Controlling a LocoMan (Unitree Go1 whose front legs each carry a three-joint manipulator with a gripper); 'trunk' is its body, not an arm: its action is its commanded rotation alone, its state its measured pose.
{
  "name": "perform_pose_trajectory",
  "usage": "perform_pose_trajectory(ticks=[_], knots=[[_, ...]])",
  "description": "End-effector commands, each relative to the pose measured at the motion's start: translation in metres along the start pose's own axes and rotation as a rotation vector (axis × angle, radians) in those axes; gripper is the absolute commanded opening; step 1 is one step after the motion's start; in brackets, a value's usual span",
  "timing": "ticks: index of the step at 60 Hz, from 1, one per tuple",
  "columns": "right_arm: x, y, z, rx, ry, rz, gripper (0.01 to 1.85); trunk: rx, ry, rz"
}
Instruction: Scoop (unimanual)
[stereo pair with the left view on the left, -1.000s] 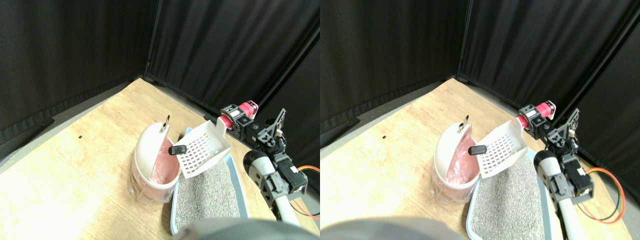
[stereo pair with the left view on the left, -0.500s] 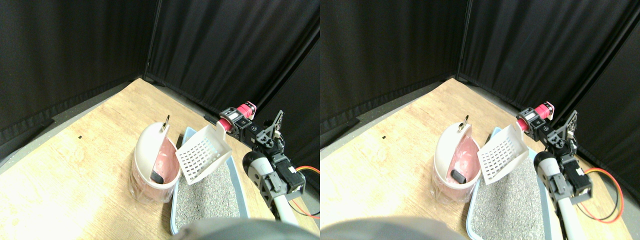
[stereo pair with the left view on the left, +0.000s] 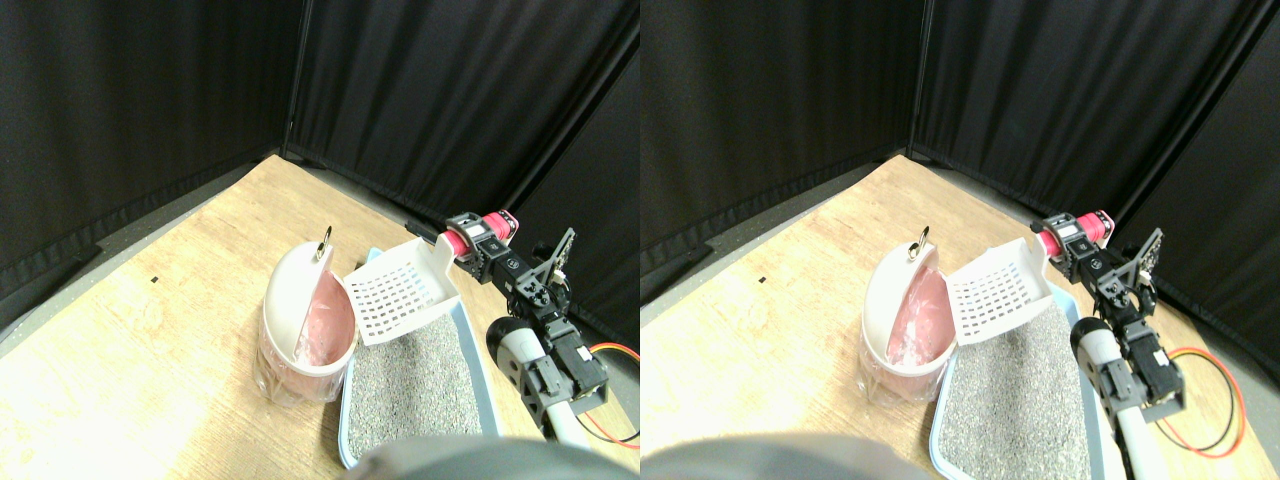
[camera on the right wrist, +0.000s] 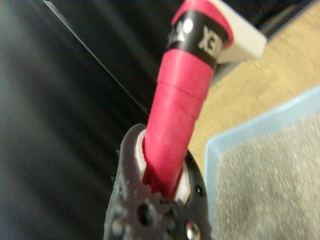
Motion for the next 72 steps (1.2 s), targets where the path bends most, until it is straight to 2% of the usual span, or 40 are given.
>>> perform_pose_trajectory(ticks=[1, 8, 10, 12, 13, 20, 25, 27, 44, 57, 63, 72], knots=[[0.0, -0.006, 0.003, -0.017, -0.046, -0.03, 0.05, -0.001, 0.012, -0.011], [-0.009, -0.025, -0.01, 0.038, -0.092, -0.081, 0.05, 0.019, 0.019, -0.04], [-0.009, -0.025, -0.01, 0.038, -0.092, -0.081, 0.05, 0.021, 0.019, -0.043], [-0.012, -0.029, -0.013, 0.064, -0.099, -0.101, 0.05, 0.028, 0.021, -0.053], [-0.017, -0.036, -0.018, 0.11, -0.101, -0.137, 0.05, 0.034, 0.022, -0.061], [-0.026, -0.049, -0.028, 0.163, -0.115, -0.181, 0.05, 0.053, 0.025, -0.088], [-0.033, -0.055, -0.033, 0.178, -0.102, -0.233, 0.05, 0.064, 0.028, -0.103], [-0.042, -0.064, -0.043, 0.207, -0.108, -0.266, 0.05, 0.073, 0.031, -0.118], [-0.075, -0.086, -0.074, 0.3, -0.101, -0.385, 0.05, 0.11, 0.037, -0.171], [-0.09, -0.089, -0.09, 0.349, -0.073, -0.434, 0.05, 0.124, 0.039, -0.195], [-0.095, -0.088, -0.1, 0.372, -0.087, -0.402, 0.05, 0.128, 0.04, -0.197], [-0.101, -0.086, -0.114, 0.427, -0.074, -0.411, 0.05, 0.131, 0.04, -0.2]])
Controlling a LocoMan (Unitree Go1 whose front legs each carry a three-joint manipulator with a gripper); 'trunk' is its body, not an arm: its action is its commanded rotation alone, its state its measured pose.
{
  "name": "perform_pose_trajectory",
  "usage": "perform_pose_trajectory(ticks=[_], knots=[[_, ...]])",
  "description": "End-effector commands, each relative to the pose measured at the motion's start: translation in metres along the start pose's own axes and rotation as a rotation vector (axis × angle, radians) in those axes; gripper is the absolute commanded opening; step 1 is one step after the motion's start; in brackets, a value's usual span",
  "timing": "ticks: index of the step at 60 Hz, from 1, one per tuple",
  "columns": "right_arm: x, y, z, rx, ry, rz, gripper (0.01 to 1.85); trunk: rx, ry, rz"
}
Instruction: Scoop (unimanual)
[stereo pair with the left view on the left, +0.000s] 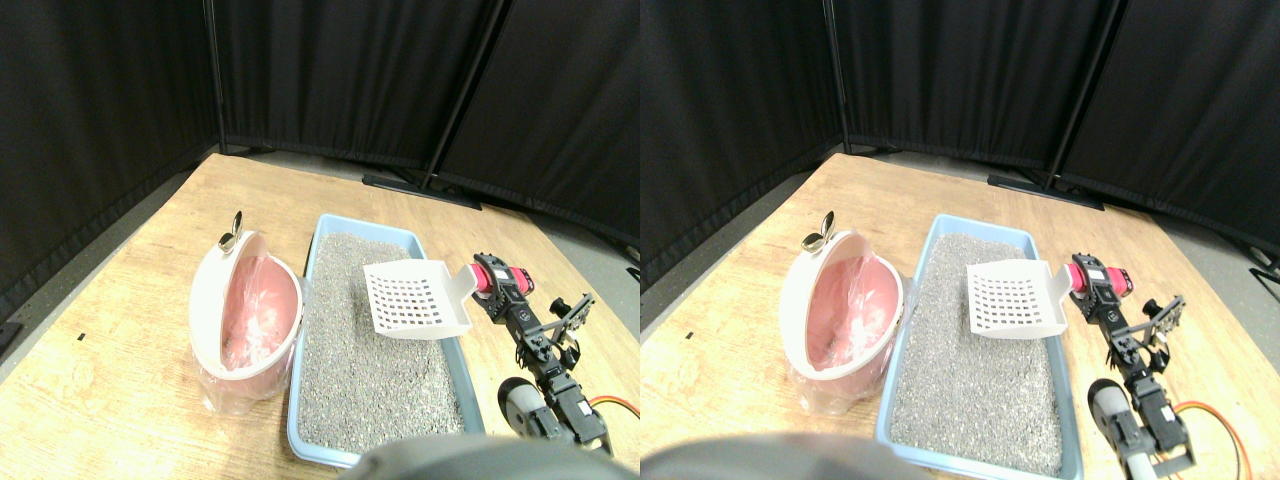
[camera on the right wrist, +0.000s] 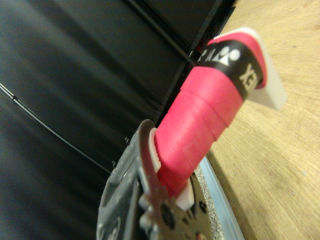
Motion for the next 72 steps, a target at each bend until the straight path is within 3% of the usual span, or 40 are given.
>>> perform_pose_trajectory(ticks=[1, 15, 41, 59, 61, 64, 66, 68, 70, 72], knots=[[-0.002, -0.001, 0.0, 0.019, -0.052, 0.015, 0.05, -0.019, -0.009, -0.006], [-0.011, -0.008, -0.02, 0.089, -0.015, -0.062, 0.05, -0.009, -0.015, -0.014], [-0.013, -0.026, -0.04, 0.132, 0.006, -0.1, 0.05, -0.006, -0.018, -0.012], [-0.01, -0.033, -0.045, 0.106, 0.148, -0.207, 0.06, -0.011, -0.017, -0.008], [-0.011, -0.033, -0.045, 0.102, 0.184, -0.225, 0.2, -0.011, -0.017, -0.007], [-0.011, -0.033, -0.045, 0.099, 0.185, -0.22, 0.22, -0.011, -0.016, -0.007], [-0.012, -0.034, -0.046, 0.104, 0.24, -0.238, 0.45, -0.013, -0.017, -0.006], [-0.012, -0.034, -0.046, 0.101, 0.251, -0.243, 0.49, -0.013, -0.017, -0.006], [-0.012, -0.034, -0.046, 0.085, 0.303, -0.263, 0.73, -0.013, -0.016, -0.006], [-0.012, -0.034, -0.046, 0.091, 0.313, -0.267, 0.8, -0.013, -0.016, -0.006]])
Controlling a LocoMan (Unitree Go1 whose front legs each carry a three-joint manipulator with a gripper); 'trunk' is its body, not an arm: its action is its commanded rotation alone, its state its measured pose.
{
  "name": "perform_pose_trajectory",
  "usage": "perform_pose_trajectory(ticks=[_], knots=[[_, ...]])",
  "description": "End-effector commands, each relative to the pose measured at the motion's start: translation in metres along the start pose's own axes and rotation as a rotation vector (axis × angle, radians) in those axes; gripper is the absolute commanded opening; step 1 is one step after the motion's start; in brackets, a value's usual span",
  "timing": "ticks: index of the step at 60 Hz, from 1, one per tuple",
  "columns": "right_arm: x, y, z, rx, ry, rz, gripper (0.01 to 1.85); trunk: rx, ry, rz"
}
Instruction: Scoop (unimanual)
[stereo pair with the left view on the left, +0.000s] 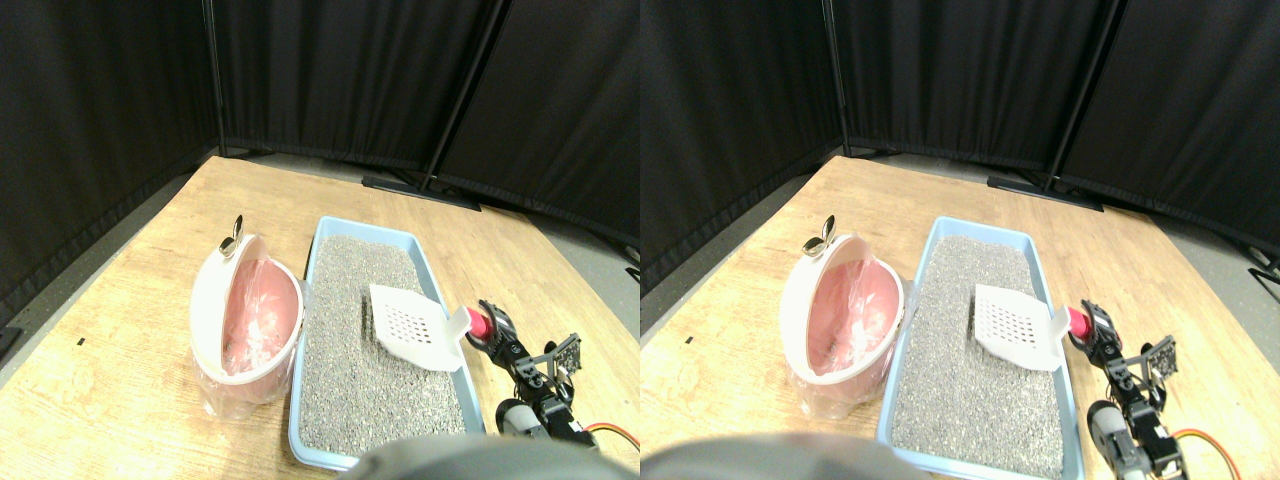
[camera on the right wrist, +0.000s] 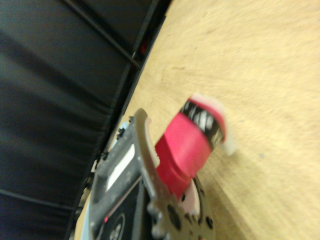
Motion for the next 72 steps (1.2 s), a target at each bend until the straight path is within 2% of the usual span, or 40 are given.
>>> perform_pose_trajectory(ticks=[1, 7, 9, 13, 28, 31, 33, 34, 37, 38, 41, 42, 43, 47, 48, 52, 56, 57, 72], knots=[[-0.001, 0.007, 0.01, -0.007, -0.002, 0.008, 0.86, -0.014, -0.011, -0.001], [-0.005, 0.008, 0.013, -0.014, 0.036, 0.02, 1.15, -0.015, -0.009, -0.003], [-0.005, 0.008, 0.013, -0.014, 0.036, 0.02, 1.15, -0.015, -0.009, -0.003], [-0.008, 0.007, 0.014, 0.01, 0.047, 0.026, 1.29, -0.015, -0.007, -0.004], [-0.014, 0.006, 0.013, 0.008, 0.04, 0.037, 1.32, -0.008, -0.003, -0.008], [-0.019, 0.006, 0.015, -0.021, 0.0, 0.064, 1.25, -0.006, 0.0, -0.008], [-0.019, 0.006, 0.015, -0.021, 0.0, 0.064, 1.25, -0.006, 0.0, -0.008], [-0.022, 0.006, 0.015, -0.025, -0.045, 0.084, 1.16, -0.001, 0.001, -0.013], [-0.025, 0.006, 0.016, -0.036, -0.063, 0.106, 1.08, 0.001, 0.003, -0.017], [-0.028, 0.005, 0.016, -0.029, -0.111, 0.141, 0.95, 0.005, 0.004, -0.02], [-0.032, 0.005, 0.016, -0.036, -0.129, 0.145, 0.85, 0.006, 0.005, -0.023], [-0.035, 0.004, 0.016, -0.003, -0.168, 0.18, 0.72, 0.01, 0.006, -0.029], [-0.035, 0.004, 0.016, -0.003, -0.168, 0.18, 0.72, 0.01, 0.006, -0.029], [-0.043, 0.004, 0.018, -0.03, -0.186, 0.177, 0.48, 0.015, 0.006, -0.036], [-0.043, 0.004, 0.018, -0.03, -0.186, 0.177, 0.48, 0.015, 0.006, -0.036], [-0.053, 0.004, 0.02, -0.041, -0.24, 0.197, 0.19, 0.017, 0.007, -0.041], [-0.055, 0.003, 0.021, -0.049, -0.247, 0.192, 0.11, 0.025, 0.01, -0.062], [-0.06, 0.002, 0.022, -0.058, -0.261, 0.183, 0.05, 0.026, 0.01, -0.065], [-0.081, -0.002, 0.024, -0.131, -0.334, 0.213, 0.05, 0.034, 0.015, -0.089]])
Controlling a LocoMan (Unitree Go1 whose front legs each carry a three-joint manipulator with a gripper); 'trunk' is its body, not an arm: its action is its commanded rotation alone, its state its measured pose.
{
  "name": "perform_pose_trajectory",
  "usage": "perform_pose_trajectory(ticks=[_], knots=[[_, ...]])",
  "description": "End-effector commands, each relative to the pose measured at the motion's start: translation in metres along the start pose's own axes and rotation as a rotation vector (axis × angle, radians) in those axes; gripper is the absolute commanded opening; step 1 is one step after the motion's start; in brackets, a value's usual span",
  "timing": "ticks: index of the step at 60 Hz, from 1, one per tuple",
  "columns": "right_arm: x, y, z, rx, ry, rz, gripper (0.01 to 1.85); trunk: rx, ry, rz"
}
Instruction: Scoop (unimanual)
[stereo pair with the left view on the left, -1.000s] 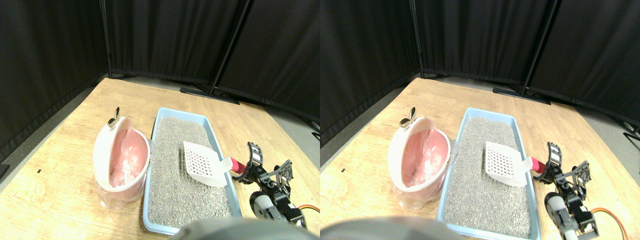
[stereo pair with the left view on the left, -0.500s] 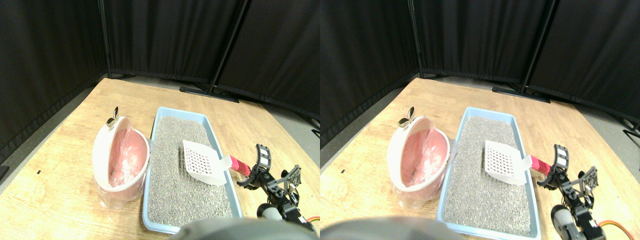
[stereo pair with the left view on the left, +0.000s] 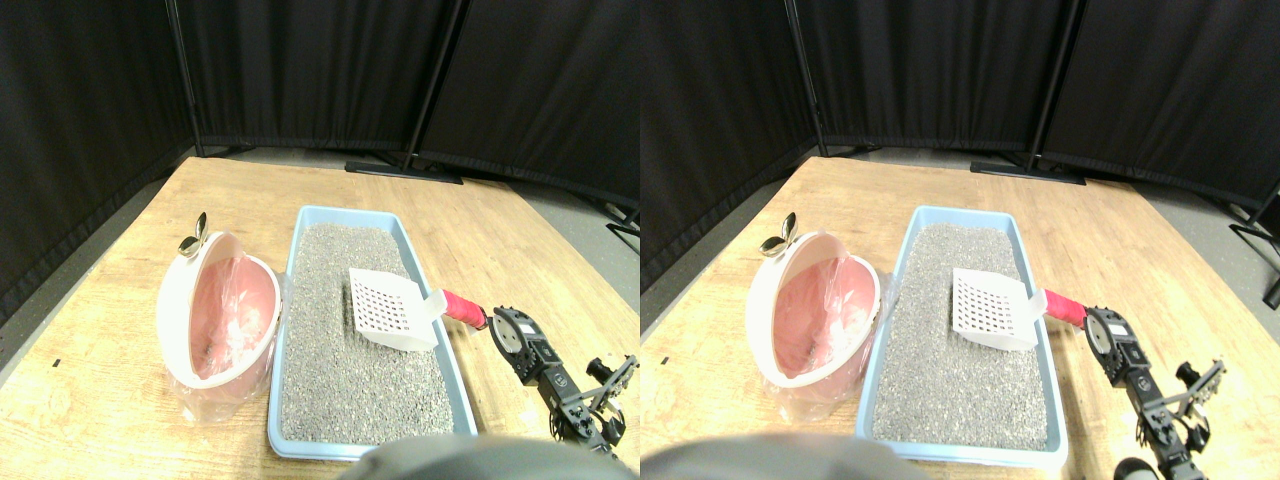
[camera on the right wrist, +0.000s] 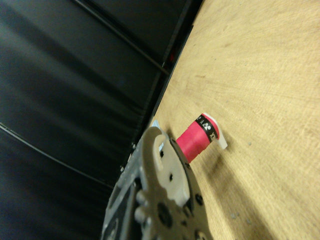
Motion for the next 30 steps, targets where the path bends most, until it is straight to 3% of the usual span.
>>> perform_pose_trajectory(ticks=[1, 12, 30], knots=[[-0.008, 0.007, 0.013, -0.041, -0.082, 0.043, 0.05, -0.019, -0.011, -0.016], [-0.021, 0.011, 0.016, -0.095, -0.09, 0.085, 0.05, -0.016, -0.006, -0.032], [-0.029, 0.016, 0.016, -0.088, -0.066, 0.066, 0.05, -0.017, -0.003, -0.046]])
